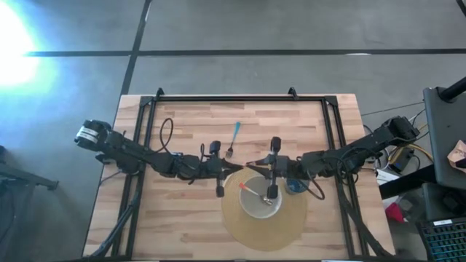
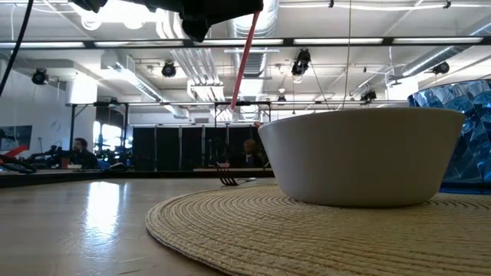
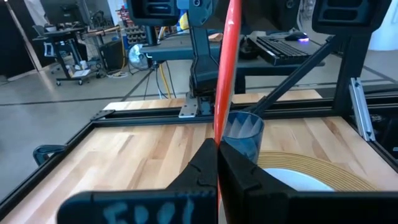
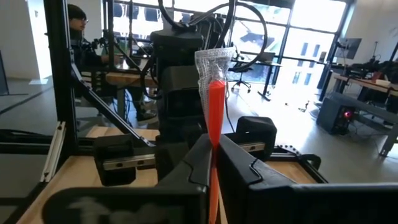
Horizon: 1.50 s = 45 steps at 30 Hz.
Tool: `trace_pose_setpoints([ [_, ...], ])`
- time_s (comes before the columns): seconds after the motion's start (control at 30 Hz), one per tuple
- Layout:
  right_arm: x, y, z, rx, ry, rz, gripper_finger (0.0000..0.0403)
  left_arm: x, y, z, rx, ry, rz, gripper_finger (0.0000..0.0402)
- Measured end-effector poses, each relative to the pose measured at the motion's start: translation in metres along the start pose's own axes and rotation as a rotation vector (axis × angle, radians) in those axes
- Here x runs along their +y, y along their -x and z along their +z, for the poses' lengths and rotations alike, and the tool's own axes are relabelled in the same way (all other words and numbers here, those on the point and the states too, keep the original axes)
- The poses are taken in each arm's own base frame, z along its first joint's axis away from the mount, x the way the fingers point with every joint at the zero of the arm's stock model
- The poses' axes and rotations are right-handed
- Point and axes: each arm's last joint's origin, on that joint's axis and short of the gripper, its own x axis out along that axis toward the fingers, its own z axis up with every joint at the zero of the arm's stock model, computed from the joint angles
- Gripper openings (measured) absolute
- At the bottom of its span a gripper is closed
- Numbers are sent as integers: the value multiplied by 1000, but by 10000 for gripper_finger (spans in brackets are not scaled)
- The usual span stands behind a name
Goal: Pick & Place Utensil
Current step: Put the orange straw into the blue cup
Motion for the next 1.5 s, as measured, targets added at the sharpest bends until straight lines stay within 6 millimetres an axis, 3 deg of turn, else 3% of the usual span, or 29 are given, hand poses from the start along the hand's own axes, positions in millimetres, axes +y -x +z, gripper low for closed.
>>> trace_pose_setpoints([
  [0.6,0,0,-6,55,-2,4,8,0,0,-5,44,-15,-8,9],
  [1.03,-1,3,-8,87,-5,-3,8,0,0,-7,63,-26,0,153],
  [1.2,-9,17,5,96,-13,-5,8,2,1,-6,69,-29,44,177],
  [1.5,-32,59,28,146,-81,-9,8,5,6,-2,79,-32,80,179],
])
